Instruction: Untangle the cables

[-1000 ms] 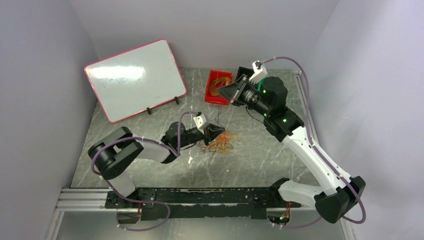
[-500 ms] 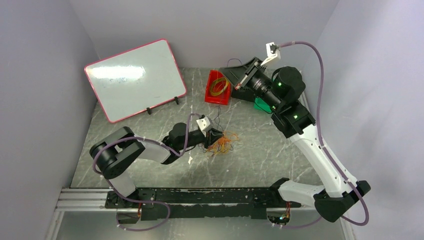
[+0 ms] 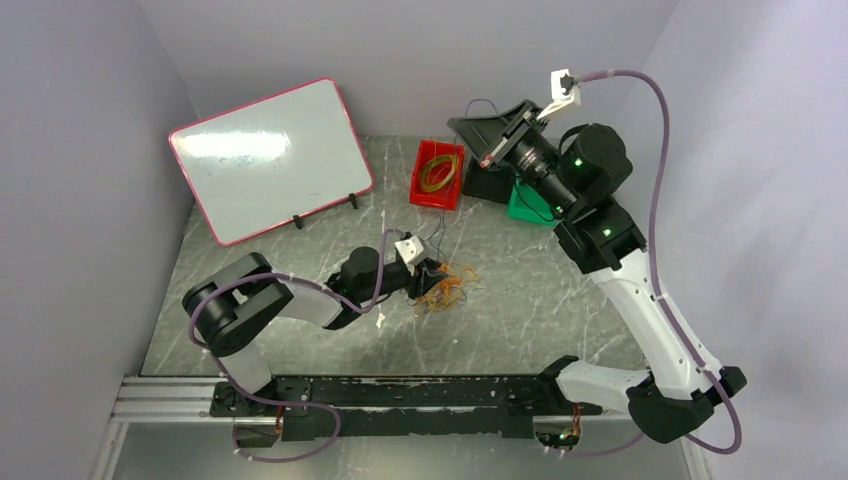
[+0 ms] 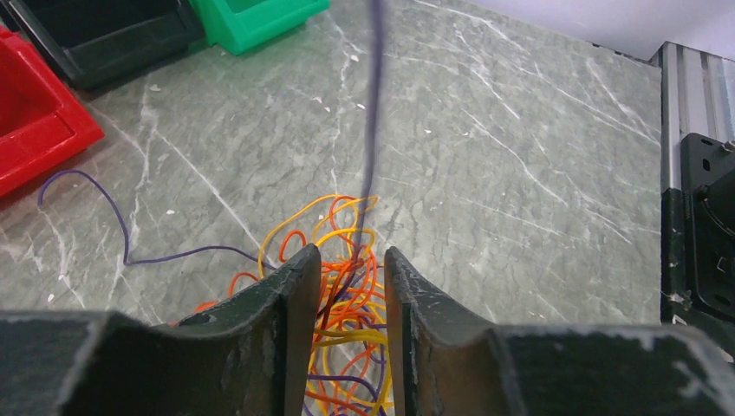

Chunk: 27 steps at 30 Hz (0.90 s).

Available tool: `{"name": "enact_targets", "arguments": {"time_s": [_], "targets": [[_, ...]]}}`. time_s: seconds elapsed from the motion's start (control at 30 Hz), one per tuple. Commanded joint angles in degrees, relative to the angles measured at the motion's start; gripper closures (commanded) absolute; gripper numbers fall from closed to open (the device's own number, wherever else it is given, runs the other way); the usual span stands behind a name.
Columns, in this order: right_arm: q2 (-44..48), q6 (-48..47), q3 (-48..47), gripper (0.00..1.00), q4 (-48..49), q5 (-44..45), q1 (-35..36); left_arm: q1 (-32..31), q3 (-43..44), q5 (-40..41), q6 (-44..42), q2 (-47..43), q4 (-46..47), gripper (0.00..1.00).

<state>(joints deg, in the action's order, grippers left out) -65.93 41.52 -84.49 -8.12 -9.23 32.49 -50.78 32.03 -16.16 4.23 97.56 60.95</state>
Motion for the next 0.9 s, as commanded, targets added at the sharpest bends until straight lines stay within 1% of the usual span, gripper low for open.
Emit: {"name": "enact_targets", "arguments": {"time_s": [0.0, 0.3, 0.57, 0.87], "targets": [[0.9, -2.51, -3.55, 1.0, -0.57, 2.31, 0.2, -0.46, -0.87, 2.07, -0.57, 0.53, 0.78, 0.6], [1.51, -4.15, -6.74, 1.0, -1.72, 4.23, 0.21, -0.46, -1.24, 2.25, -1.07, 1.48, 0.47, 0.61], [1.46, -8.12, -13.2, 1.0, -4.59, 9.74, 0.25, -0.46, -2.09, 2.74, -0.36, 2.8, 1.19, 0.61], [0.71, -10.96, -17.83, 1.0, -5.7, 12.76, 0.22, -0.48, -2.59, 3.41, -0.36, 3.29, 1.06, 0.61]]}}
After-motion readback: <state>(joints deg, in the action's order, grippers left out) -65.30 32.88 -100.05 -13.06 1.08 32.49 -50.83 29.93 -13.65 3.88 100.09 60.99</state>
